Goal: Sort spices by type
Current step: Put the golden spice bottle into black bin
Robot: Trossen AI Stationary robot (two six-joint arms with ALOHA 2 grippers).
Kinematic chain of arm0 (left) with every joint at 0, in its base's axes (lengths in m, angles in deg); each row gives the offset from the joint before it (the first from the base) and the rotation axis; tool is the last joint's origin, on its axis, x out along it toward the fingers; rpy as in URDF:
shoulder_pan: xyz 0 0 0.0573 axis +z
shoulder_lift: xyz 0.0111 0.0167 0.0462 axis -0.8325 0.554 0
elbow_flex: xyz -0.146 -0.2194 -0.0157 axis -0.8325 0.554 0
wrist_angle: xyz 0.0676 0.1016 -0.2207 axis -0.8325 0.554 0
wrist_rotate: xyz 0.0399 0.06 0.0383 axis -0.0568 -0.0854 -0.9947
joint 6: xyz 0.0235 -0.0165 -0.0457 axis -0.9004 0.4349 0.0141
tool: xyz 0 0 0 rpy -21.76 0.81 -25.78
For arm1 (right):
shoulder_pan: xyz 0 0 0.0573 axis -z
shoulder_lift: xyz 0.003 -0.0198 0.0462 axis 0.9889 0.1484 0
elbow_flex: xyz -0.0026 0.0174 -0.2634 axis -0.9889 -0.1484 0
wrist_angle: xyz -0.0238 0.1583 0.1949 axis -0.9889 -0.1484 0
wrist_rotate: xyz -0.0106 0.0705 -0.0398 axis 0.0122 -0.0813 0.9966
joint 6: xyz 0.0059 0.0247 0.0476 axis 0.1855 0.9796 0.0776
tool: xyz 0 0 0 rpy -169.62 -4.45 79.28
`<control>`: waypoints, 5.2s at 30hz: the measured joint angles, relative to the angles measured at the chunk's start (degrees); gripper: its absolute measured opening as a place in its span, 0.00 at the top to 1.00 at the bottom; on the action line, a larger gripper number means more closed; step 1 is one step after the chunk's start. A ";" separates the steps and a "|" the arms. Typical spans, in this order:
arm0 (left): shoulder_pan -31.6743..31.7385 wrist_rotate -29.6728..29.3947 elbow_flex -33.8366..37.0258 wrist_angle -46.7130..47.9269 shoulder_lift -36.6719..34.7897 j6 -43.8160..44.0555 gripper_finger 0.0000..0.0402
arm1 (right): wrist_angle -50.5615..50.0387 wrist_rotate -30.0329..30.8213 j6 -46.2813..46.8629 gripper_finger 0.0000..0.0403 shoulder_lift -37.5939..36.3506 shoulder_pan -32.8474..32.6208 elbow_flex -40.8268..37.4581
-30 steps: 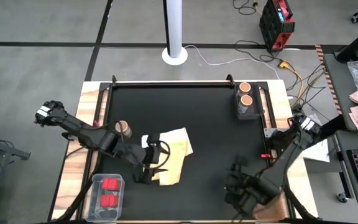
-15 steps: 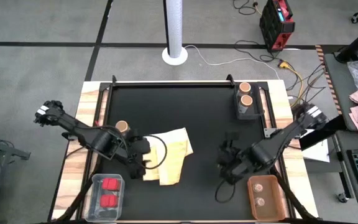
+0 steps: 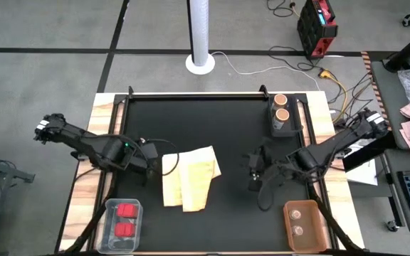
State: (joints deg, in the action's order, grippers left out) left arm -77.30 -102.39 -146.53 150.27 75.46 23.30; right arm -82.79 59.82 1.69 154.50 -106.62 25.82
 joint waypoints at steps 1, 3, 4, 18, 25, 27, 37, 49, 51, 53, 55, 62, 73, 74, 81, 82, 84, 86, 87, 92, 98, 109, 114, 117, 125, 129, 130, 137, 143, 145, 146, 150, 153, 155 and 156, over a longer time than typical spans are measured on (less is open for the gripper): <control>1.15 1.34 0.88 -0.34 -1.03 -1.58 0.38 | 1.25 -0.27 -0.50 0.69 0.00 0.92 -0.61; 3.98 4.38 2.92 -0.88 -3.57 -5.81 0.39 | 1.66 -0.54 -0.65 0.67 0.02 2.92 -1.68; 5.42 5.70 3.90 -1.08 -4.89 -8.28 0.40 | 1.60 -0.54 -0.65 0.66 0.02 3.85 -2.18; 14.73 2.55 9.37 -2.28 -14.81 -19.06 0.42 | 17.58 -0.72 1.01 0.54 0.04 7.05 -11.26; 14.79 -0.81 9.63 -2.25 -14.97 -19.53 0.42 | 19.50 -0.56 1.67 0.52 0.04 7.05 -11.63; 14.79 -0.81 9.63 -2.25 -14.97 -19.53 0.42 | 19.65 -0.54 1.68 0.51 0.04 7.05 -11.63; 14.79 -0.79 9.63 -3.93 -14.97 -19.26 0.42 | 19.61 -0.54 2.52 0.51 0.04 7.05 -11.65; 14.79 -0.70 9.63 -4.85 -14.95 -21.71 0.37 | 19.63 -0.52 2.57 0.50 0.04 7.05 -11.67; 14.79 -0.72 9.63 -5.13 -14.95 -21.69 0.33 | 19.63 -0.54 2.57 0.50 0.07 7.05 -11.67; 14.79 -1.23 9.63 -5.45 -14.94 -21.85 0.29 | 19.63 -0.52 2.57 0.50 0.07 7.05 -11.67; 14.79 -1.60 9.63 -5.53 -14.95 -22.74 0.25 | 19.63 -0.52 2.57 0.50 0.07 7.05 -11.67; 14.79 -1.66 9.63 -7.24 -14.94 -23.05 0.19 | 19.63 -0.52 2.57 0.50 0.07 7.05 -11.67; 14.79 -3.24 9.63 -7.22 -14.92 -21.09 0.19 | 19.59 -0.54 2.50 0.50 0.07 7.05 -11.67; 14.79 -3.23 9.63 -7.23 -14.92 -20.56 0.19 | 19.55 -0.54 2.50 0.50 0.07 7.05 -11.67; 14.79 -3.29 9.63 -7.22 -14.92 -17.04 0.19 | 19.10 -0.54 1.86 0.50 0.07 7.05 -11.67; 14.79 -3.34 9.63 -7.22 -14.83 -16.71 0.19 | 19.10 -0.54 1.72 0.50 0.07 7.05 -11.67; 14.85 -3.39 9.63 -7.19 -14.49 -16.08 0.19 | 19.08 -0.54 1.60 0.50 0.07 7.05 -11.67; 15.28 -3.39 9.69 -7.19 -13.86 -15.86 0.19 | 19.07 -0.54 1.43 0.50 0.07 7.05 -11.67; 15.61 -3.38 9.78 -7.16 -13.46 -15.76 0.19 | 19.07 -0.54 1.40 0.50 0.07 7.05 -11.67; 16.99 -3.30 10.00 -6.87 -11.50 -17.21 0.18 | 19.04 -0.54 1.34 0.50 0.07 7.05 -11.67; 18.25 -3.21 10.00 -6.88 -11.17 -18.09 0.18 | 19.02 -0.54 1.36 0.50 0.08 7.05 -11.67; 20.62 -3.15 10.00 -5.86 -11.19 -17.57 0.18 | 19.06 -0.54 1.43 0.50 0.09 7.05 -11.67; 21.09 -2.71 10.00 -4.03 -11.21 -17.16 0.18 | 19.06 -0.54 2.34 0.50 0.09 7.05 -11.67; 21.08 -2.69 10.00 -3.78 -11.21 -18.13 0.18 | 19.10 -0.54 2.42 0.50 0.09 7.05 -11.67; 21.06 -1.95 10.00 -3.60 -11.81 -19.68 0.18 | 19.10 -0.54 3.88 0.50 0.09 7.05 -11.67; 21.04 1.04 10.00 -3.34 -12.69 -21.87 0.18 | 19.08 -0.54 3.90 0.50 0.09 7.05 -11.67; 21.04 1.54 10.00 -3.26 -12.97 -22.46 0.18 | 19.08 -0.54 3.90 0.50 0.09 7.05 -11.67; 21.02 2.93 10.53 0.05 -16.14 -23.81 0.18 | 19.10 -0.54 4.03 0.50 0.09 7.05 -11.67; 21.06 1.49 12.10 -0.33 -19.29 -24.54 0.18 | 19.10 -0.54 4.05 0.50 0.09 7.05 -11.67; 21.01 1.56 13.22 -1.12 -20.05 -26.64 0.19 | 19.10 -0.54 4.05 0.50 0.09 7.03 -11.67; 20.91 1.82 14.02 -2.09 -20.46 -28.29 0.19 | 19.10 -0.54 4.07 0.50 0.09 7.05 -11.67; 20.74 2.94 18.64 -6.07 -21.58 -32.67 0.19 | 19.10 -0.54 4.07 0.50 0.09 7.05 -11.67; 20.76 2.90 20.13 -6.93 -21.32 -33.02 0.19 | 19.10 -0.54 4.06 0.50 0.09 7.05 -11.67; 20.76 2.86 19.81 -7.02 -20.98 -33.03 0.19 | 19.10 -0.54 4.04 0.50 0.09 7.04 -11.67; 20.76 2.84 19.45 -7.05 -20.84 -33.01 0.19 | 19.10 -0.54 4.00 0.50 0.09 7.04 -11.67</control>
State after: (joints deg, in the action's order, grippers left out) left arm -56.54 -99.55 -127.09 143.22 54.62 -9.70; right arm -63.69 59.27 5.69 154.58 -99.58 14.15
